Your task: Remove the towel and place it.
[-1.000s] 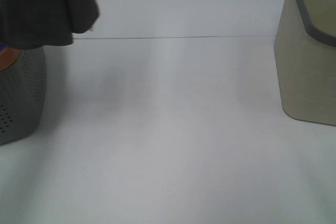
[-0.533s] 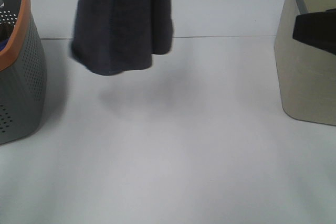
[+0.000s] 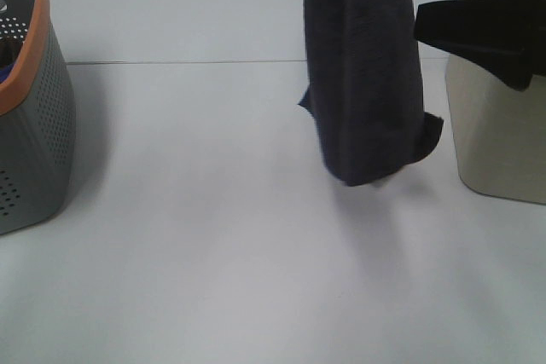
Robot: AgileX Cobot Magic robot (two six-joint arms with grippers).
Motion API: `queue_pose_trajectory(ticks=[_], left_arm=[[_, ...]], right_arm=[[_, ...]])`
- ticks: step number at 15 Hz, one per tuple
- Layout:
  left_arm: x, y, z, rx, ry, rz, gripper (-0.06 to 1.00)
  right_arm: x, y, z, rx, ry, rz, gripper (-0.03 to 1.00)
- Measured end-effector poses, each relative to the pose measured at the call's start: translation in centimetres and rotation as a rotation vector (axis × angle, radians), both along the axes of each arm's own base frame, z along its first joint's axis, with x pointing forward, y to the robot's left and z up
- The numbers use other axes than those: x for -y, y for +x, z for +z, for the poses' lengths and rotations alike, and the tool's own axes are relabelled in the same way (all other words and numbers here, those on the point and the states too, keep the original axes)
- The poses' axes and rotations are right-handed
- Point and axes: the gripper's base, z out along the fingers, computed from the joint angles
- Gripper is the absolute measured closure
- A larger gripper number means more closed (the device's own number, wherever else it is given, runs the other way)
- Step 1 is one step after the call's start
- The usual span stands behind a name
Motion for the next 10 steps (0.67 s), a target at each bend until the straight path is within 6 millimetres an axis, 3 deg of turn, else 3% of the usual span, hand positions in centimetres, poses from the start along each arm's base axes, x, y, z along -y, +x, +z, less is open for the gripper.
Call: queue_pose_trajectory(ticks=[6, 10], left_arm=[[1.0, -0.7, -0.1, -0.003, -0.004, -0.029, 0.94], [1.1, -0.6, 0.1, 0.005, -0.019, -0.023, 0.94]], right_arm=[[-1.0, -0.4, 0.6, 0.015, 0.133, 0.135, 0.31], [-1.4, 0.2, 0.0, -0.019, 0.163, 0.183, 0.31]])
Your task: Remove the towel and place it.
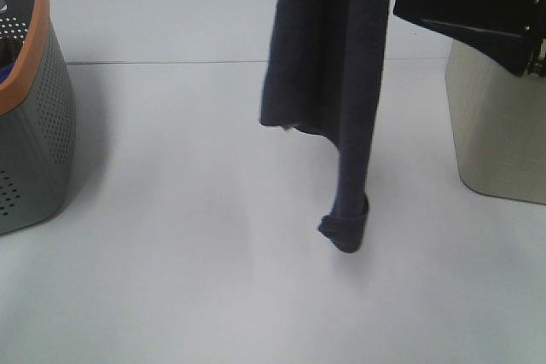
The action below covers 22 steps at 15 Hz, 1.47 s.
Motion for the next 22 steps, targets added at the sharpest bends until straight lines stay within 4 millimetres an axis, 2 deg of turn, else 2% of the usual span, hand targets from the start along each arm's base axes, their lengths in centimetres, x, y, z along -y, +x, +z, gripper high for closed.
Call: queue_pose_trajectory(ticks=[3, 7, 10, 14, 15, 18, 22], left_arm=[[0.0, 0.0, 0.0, 0.001, 0.0, 0.0, 0.94], [0.0, 0.0, 0.0, 0.001, 0.0, 0.0, 0.94], [0.0, 0.0, 0.0, 0.004, 0.005, 0.003, 0.94], [-0.1, 0.1, -0.1, 0.009, 0.012, 0.008, 0.94], [-0.1, 0.1, -0.1, 0.009, 0.012, 0.008, 0.94], [-0.1, 0.1, -0.1, 0.011, 0.015, 0.01, 0.94], [-0.3, 0.3, -0.4, 0.026, 0.062, 0.026, 0.94]], right_arm=[[-1.2, 0.3, -1.0, -0.027, -0.028, 0.051, 0.32], [-3.5, 0.4, -2.7, -0.042, -0.192, 0.023, 0.32], [-4.2, 0.0, -2.8, -0.037, -0.198, 0.055, 0.32], [-7.0, -1.7, -2.6, -0.029, -0.204, 0.195, 0.33], [-7.4, -1.5, -2.6, -0.025, -0.212, 0.198, 0.33], [-8.4, 1.4, -3.9, -0.067, -0.301, 0.116, 0.33], [-8.3, 1.5, -4.6, -0.138, -0.338, 0.11, 0.34]])
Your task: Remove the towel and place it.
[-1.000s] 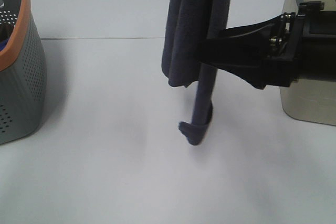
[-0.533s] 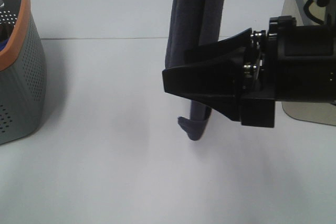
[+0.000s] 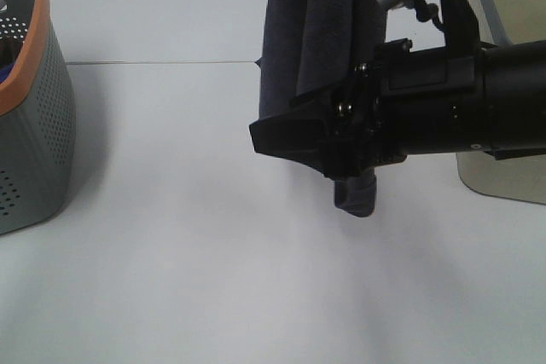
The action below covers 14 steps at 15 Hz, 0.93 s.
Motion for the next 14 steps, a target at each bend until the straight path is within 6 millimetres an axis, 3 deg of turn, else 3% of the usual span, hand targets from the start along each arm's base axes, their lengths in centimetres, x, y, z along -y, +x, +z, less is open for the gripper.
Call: queue_pose_trajectory(ticks=[4, 8, 14], left_arm=[[-0.1, 0.0, -0.2, -0.005, 0.021, 0.001, 0.94], [-0.1, 0.0, -0.2, -0.008, 0.026, -0.002, 0.94], [-0.1, -0.1, -0.3, -0.014, 0.032, -0.005, 0.94]], right_arm=[[0.7, 0.3, -0.7, -0.008, -0.103, -0.053, 0.36], [0.3, 1.4, 1.1, 0.041, -0.069, -0.086, 0.36], [1.2, 2.5, 1.1, 0.14, -0.156, -0.187, 0.36]])
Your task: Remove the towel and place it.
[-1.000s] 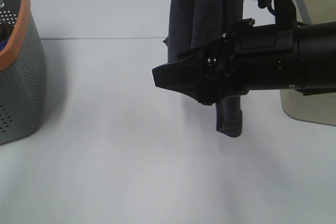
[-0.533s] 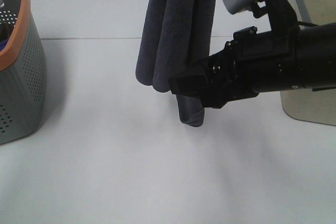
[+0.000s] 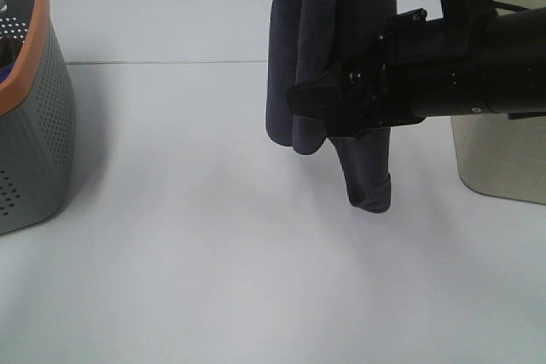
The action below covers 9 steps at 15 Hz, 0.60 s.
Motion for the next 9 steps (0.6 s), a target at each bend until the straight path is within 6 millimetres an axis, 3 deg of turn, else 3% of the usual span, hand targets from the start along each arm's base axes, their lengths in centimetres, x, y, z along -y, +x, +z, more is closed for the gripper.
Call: queue_pose_trajectory(ticks=[5, 9], left_arm=[[0.0, 0.0, 0.0, -0.019, -0.005, 0.008, 0.94], [0.0, 0.0, 0.0, -0.022, -0.003, 0.007, 0.94]], right_arm=[[0.2, 0.9, 1.1, 0.067, -0.023, -0.049, 0.36], [-1.2, 0.4, 2.3, 0.072, 0.038, 0.114, 0.36]])
